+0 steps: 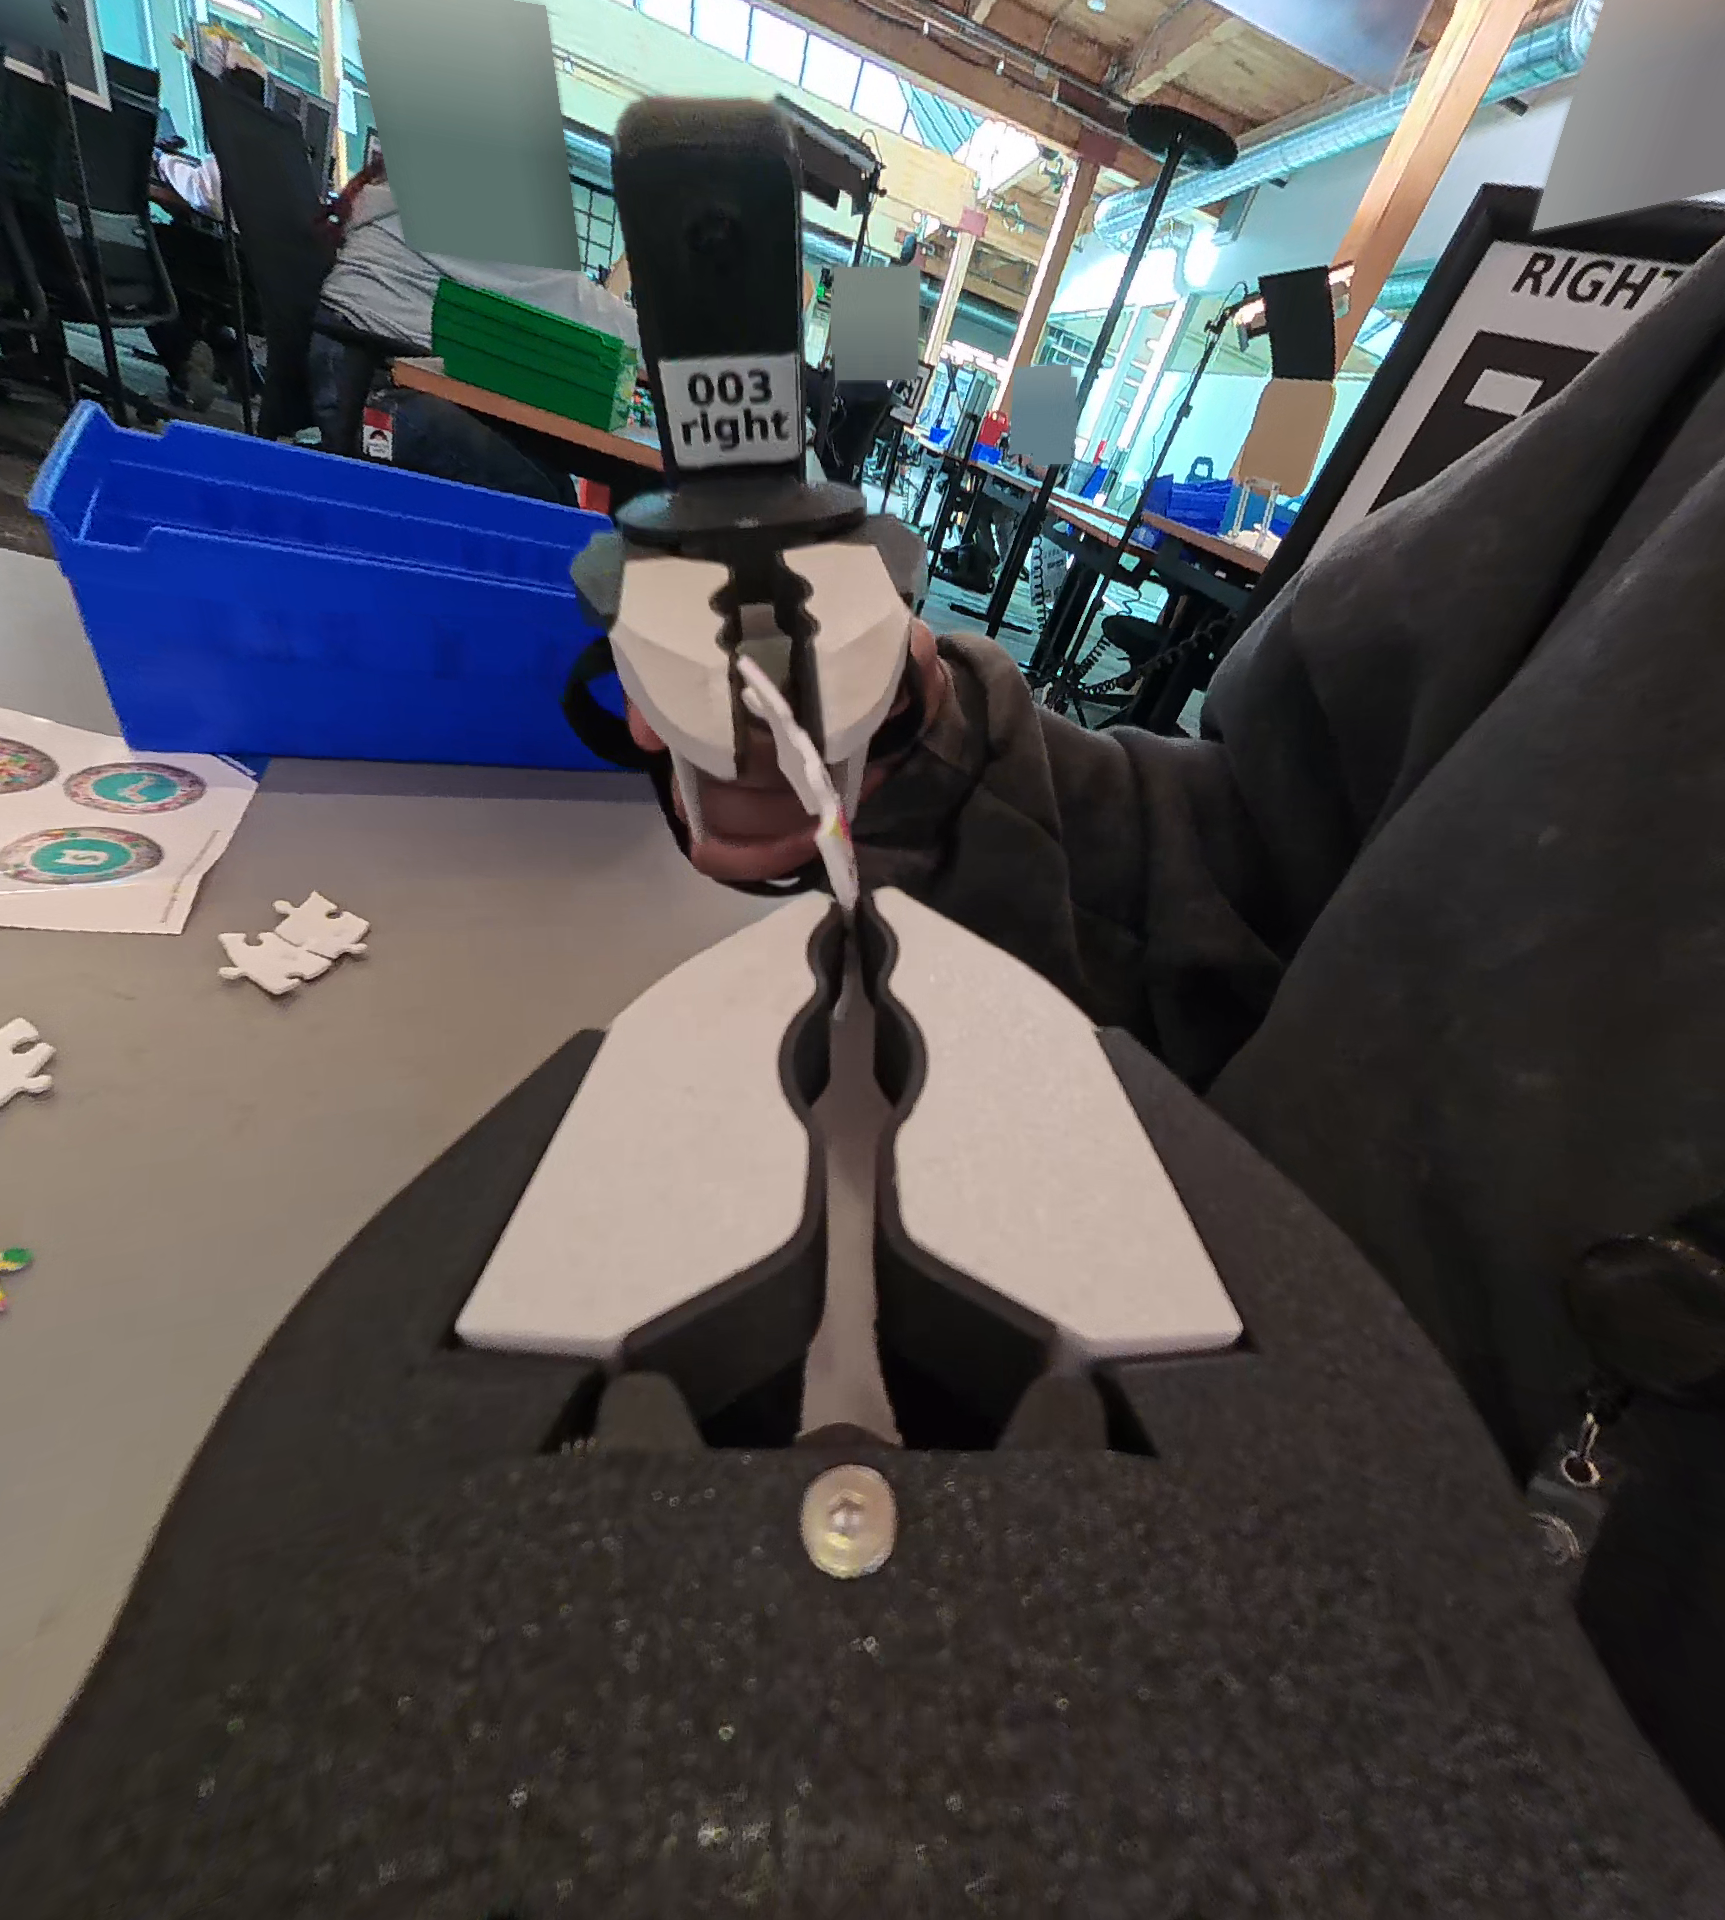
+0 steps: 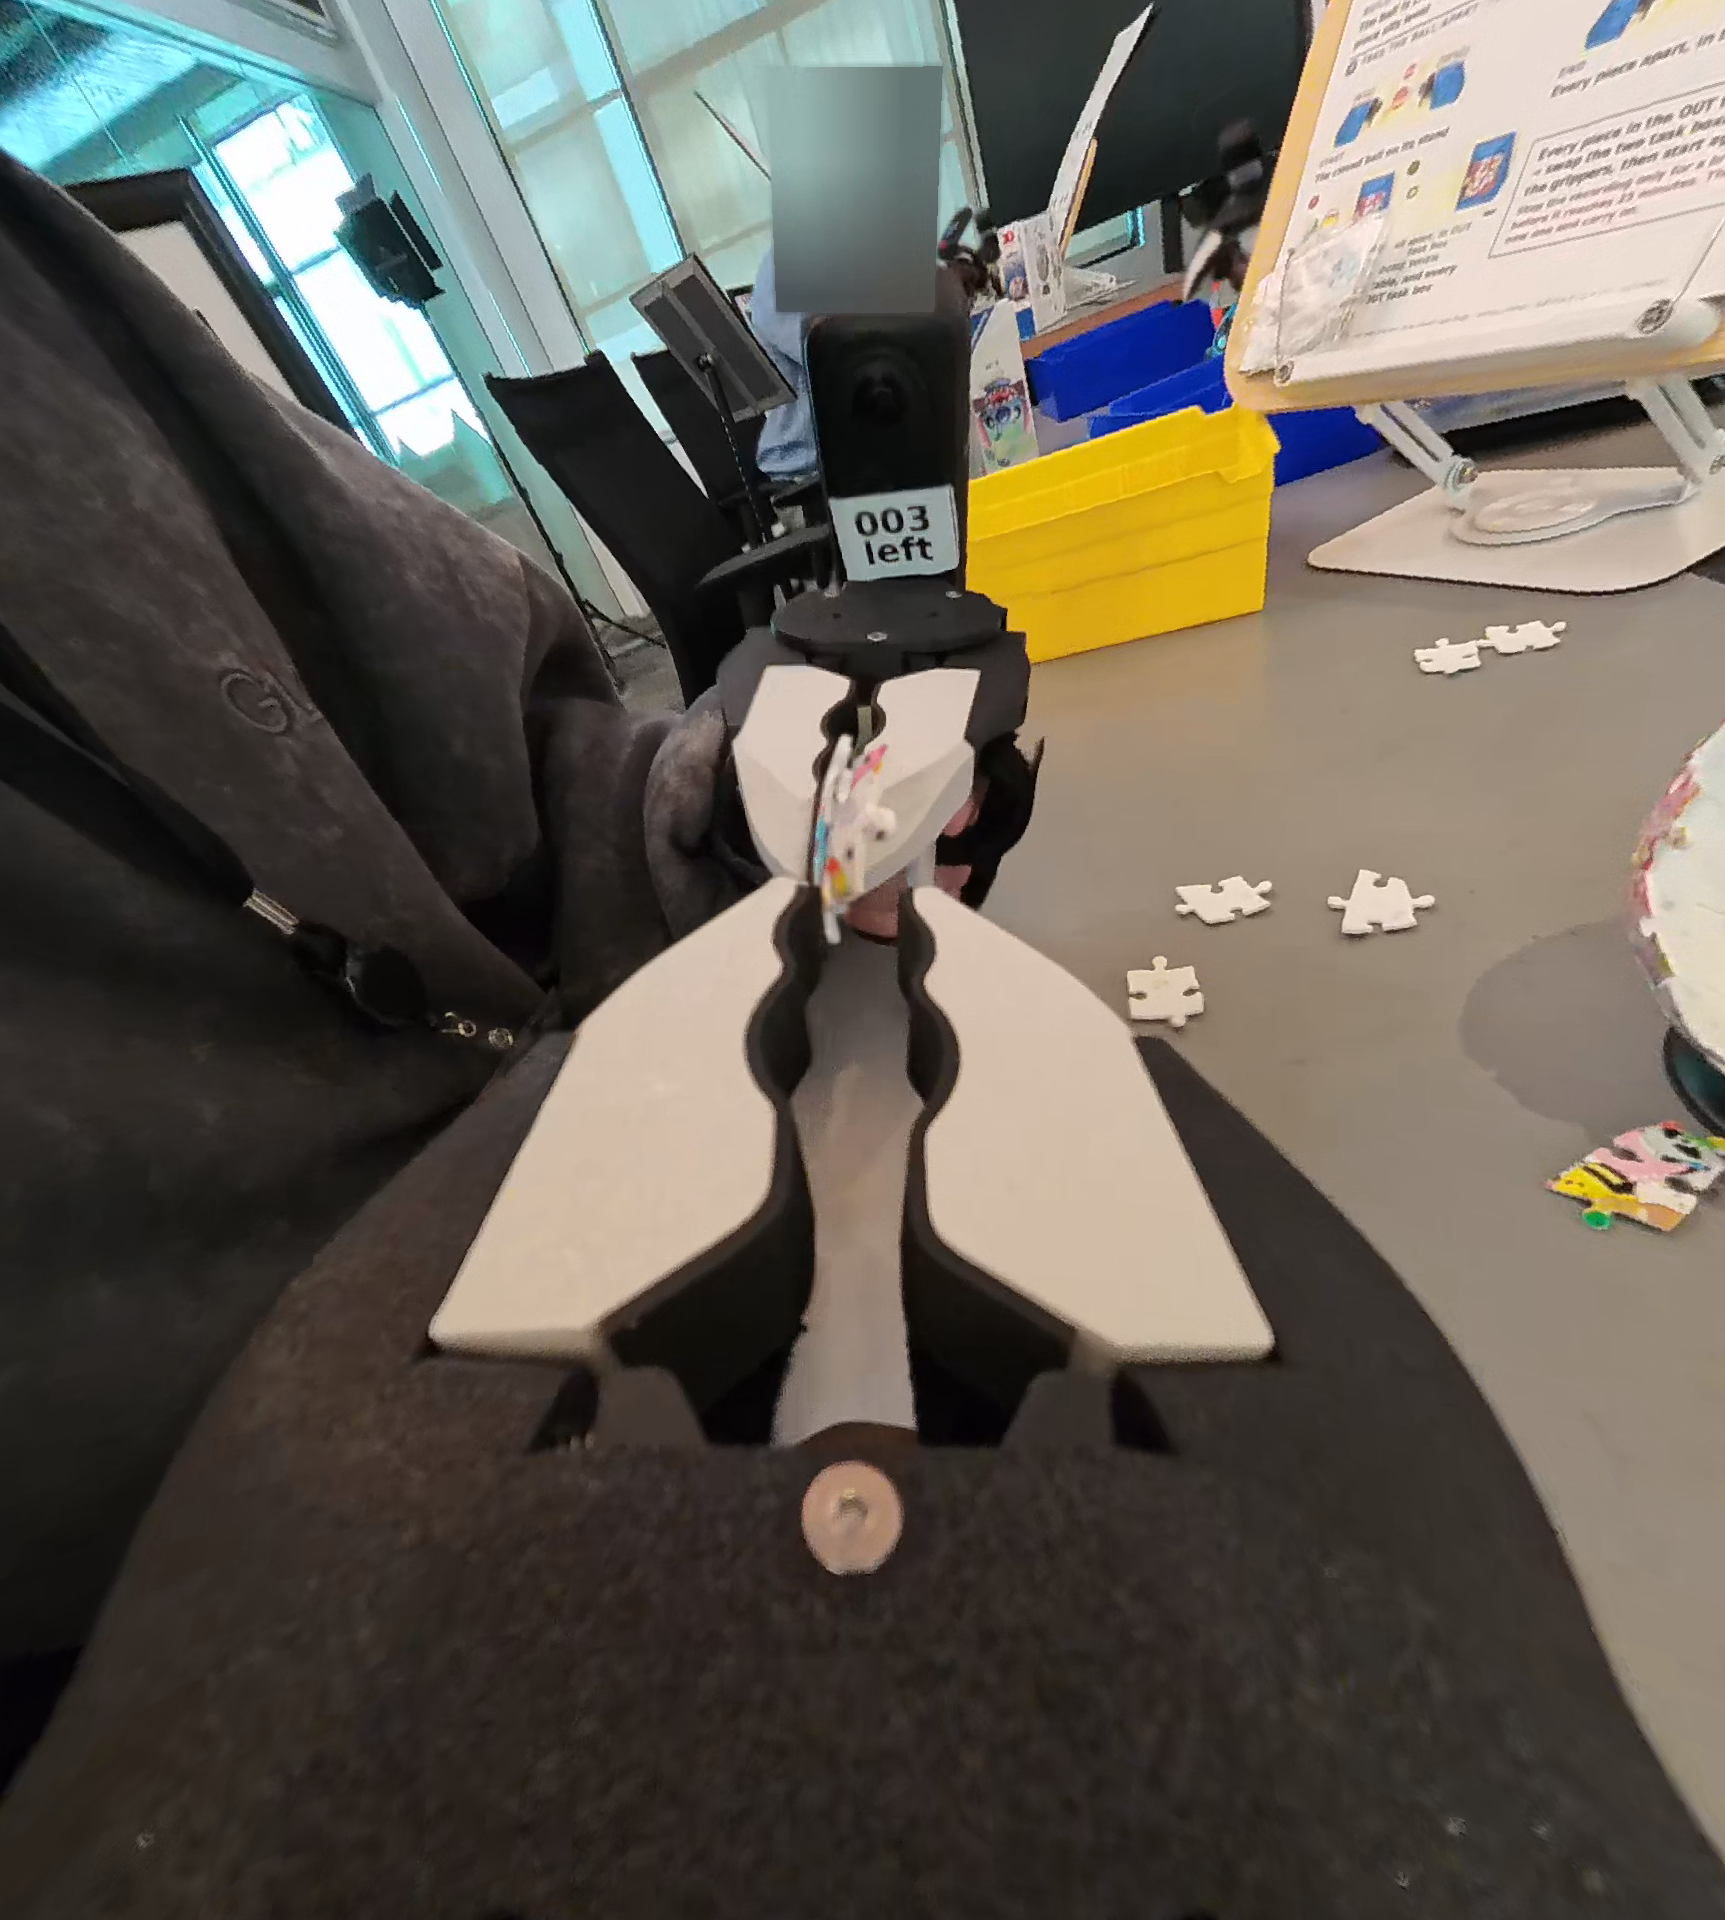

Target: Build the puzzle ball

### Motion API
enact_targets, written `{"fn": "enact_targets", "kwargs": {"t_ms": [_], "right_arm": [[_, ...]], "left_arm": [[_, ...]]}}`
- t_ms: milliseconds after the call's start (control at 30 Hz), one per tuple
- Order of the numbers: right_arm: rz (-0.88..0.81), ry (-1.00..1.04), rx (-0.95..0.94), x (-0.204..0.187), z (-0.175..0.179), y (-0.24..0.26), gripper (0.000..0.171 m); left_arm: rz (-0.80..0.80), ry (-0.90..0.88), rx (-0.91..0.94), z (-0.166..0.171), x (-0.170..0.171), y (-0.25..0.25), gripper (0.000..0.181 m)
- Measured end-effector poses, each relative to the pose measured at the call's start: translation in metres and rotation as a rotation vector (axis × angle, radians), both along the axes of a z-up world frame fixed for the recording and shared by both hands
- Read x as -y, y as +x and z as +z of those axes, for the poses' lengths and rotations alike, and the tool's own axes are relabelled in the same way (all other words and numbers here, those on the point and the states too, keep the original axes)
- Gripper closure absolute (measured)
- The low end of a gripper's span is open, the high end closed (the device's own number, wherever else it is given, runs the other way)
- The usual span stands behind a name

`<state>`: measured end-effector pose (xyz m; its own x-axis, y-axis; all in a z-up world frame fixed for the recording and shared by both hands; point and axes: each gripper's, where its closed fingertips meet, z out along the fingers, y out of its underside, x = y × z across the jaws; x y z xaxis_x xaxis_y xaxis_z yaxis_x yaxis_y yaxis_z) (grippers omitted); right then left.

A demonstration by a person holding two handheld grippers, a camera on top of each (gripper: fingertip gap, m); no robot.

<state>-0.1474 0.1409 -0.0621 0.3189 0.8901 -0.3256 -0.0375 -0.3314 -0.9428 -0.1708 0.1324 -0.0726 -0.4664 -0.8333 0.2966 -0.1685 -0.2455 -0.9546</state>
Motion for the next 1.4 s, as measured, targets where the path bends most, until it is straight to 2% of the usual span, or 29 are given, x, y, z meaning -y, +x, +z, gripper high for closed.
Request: {"fn": "enact_targets", "kwargs": {"t_ms": [367,467,533,567,633,667,800,967,1067,1233,1400], "right_arm": [[-0.032,-0.054,-0.215,-0.009,0.0,-0.021,0.156],[-0.035,-0.045,-0.224,-0.012,0.001,-0.023,0.169],[-0.031,-0.035,-0.211,-0.011,0.0,-0.023,0.169],[-0.024,-0.038,-0.201,-0.01,-0.001,-0.023,0.17],[-0.011,-0.041,-0.185,-0.009,-0.002,-0.022,0.17],[-0.001,-0.048,-0.178,-0.008,-0.003,-0.021,0.17],[0.045,-0.08,-0.11,-0.004,-0.014,-0.023,0.17],[0.144,-0.084,0.008,0.007,-0.027,-0.031,0.169],[0.193,-0.08,0.08,0.01,-0.032,-0.036,0.169],[0.235,-0.085,0.154,0.005,-0.035,-0.037,0.169],[0.244,-0.057,0.217,-0.003,-0.035,-0.04,0.169]], "left_arm": [[0.103,-0.093,0.088,0.007,-0.017,0.006,0.179],[0.096,-0.108,0.096,0.006,-0.014,0.007,0.179],[0.1,-0.102,0.085,0.005,-0.014,0.007,0.179],[0.094,-0.102,0.07,0.004,-0.014,0.006,0.176],[0.093,-0.098,0.015,0.002,-0.021,0.001,0.15],[0.091,-0.082,-0.004,0.003,-0.027,-0.002,0.148],[-0.02,0.006,-0.127,0.009,-0.03,-0.013,0.149],[-0.235,0.083,-0.333,-0.001,-0.008,-0.013,0.15],[-0.314,0.117,-0.419,-0.012,-0.001,-0.013,0.159],[-0.296,0.182,-0.458,-0.021,-0.002,-0.011,0.178],[-0.226,0.178,-0.445,-0.021,-0.009,-0.013,0.179]]}}
